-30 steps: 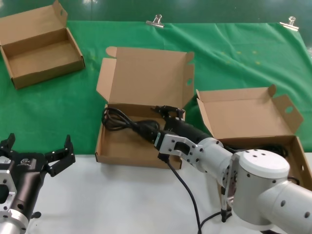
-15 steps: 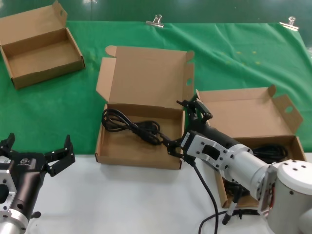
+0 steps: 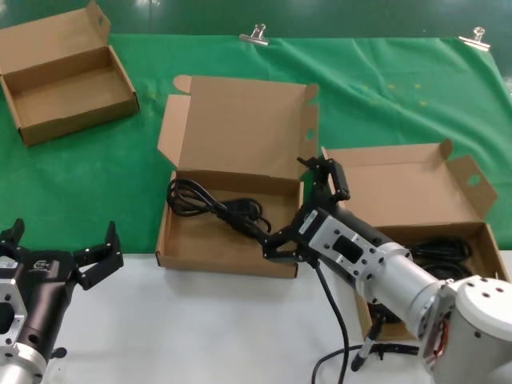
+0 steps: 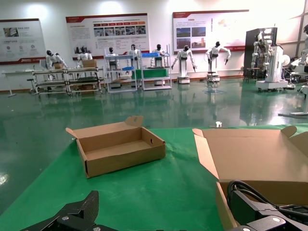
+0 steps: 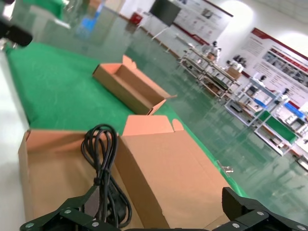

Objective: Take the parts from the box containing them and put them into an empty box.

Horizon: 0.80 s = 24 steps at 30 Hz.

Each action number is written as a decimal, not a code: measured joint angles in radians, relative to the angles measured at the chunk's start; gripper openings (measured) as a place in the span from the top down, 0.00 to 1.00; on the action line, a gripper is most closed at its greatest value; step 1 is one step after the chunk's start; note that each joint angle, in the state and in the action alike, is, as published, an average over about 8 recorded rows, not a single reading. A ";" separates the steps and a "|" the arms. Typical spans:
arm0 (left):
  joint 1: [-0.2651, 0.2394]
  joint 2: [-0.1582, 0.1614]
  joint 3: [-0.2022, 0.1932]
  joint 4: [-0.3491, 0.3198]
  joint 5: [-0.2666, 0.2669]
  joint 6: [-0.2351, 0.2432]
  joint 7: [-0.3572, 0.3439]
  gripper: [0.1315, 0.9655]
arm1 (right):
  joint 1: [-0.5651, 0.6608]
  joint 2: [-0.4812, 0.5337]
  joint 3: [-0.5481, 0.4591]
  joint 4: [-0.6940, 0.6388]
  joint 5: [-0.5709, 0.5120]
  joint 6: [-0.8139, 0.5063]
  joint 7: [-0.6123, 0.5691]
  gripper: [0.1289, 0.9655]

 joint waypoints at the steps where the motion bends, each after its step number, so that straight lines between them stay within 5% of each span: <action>1: 0.000 0.000 0.000 0.000 0.000 0.000 0.000 0.00 | -0.011 -0.003 0.015 0.003 -0.012 -0.004 0.014 0.14; 11: 0.000 0.000 0.000 0.000 0.000 0.000 0.000 0.00 | -0.128 -0.038 0.168 0.036 -0.139 -0.042 0.161 0.02; 24: 0.000 0.000 0.000 0.000 0.000 0.000 0.000 0.00 | -0.280 -0.084 0.367 0.079 -0.303 -0.092 0.352 0.00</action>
